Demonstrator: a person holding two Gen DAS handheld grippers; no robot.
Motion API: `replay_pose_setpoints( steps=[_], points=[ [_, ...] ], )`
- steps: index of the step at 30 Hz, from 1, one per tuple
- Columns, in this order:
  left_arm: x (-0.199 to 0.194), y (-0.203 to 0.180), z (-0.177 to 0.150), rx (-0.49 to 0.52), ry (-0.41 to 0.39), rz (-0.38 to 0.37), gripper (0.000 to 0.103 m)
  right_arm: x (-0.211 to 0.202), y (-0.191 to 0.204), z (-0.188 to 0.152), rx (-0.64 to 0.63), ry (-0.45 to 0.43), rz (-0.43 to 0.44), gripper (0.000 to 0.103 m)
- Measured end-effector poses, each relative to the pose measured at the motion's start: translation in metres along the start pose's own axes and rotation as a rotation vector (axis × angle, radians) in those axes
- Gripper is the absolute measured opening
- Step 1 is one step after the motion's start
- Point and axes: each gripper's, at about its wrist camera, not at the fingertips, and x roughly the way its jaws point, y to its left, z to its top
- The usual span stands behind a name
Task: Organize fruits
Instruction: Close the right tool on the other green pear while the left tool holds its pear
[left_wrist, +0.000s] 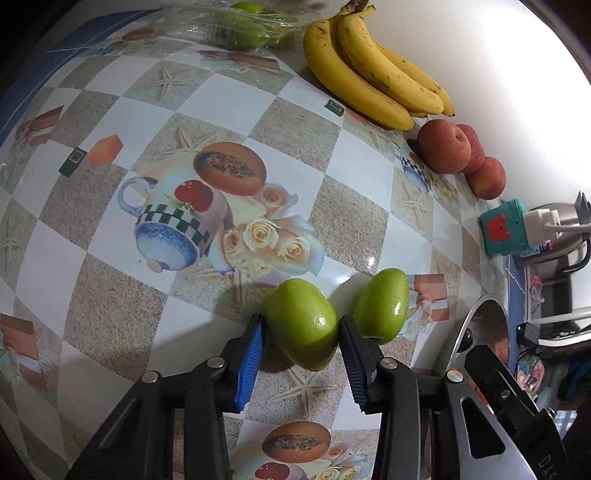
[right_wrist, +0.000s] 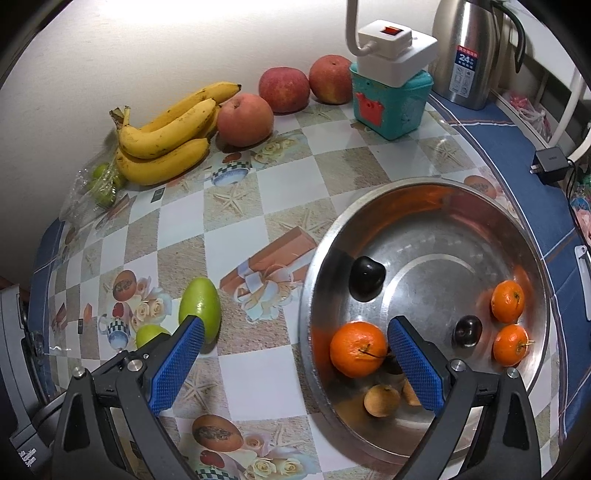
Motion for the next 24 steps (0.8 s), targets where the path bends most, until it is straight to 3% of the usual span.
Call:
replay_pose_setpoints(
  steps=[14,19,21,24],
  points=[
    [-0.026,0.05,0.016,-0.14,-0.049,-0.013,0.043,0.012,0.048,-0.002,-0.136,-0.009,0.077,0.099],
    [-0.027,0.055,0.018,-0.151,-0.048,-0.025,0.043,0.026,0.064,-0.006,-0.197,-0.004,0.059,0.099],
    [-0.025,0.054,0.018,-0.153,-0.046,-0.026,0.043,0.033,0.067,-0.007,-0.198,0.003,0.06,0.097],
    [-0.025,0.056,0.018,-0.157,-0.042,-0.03,0.043,0.039,0.071,-0.009,-0.212,0.006,0.049,0.076]
  ],
)
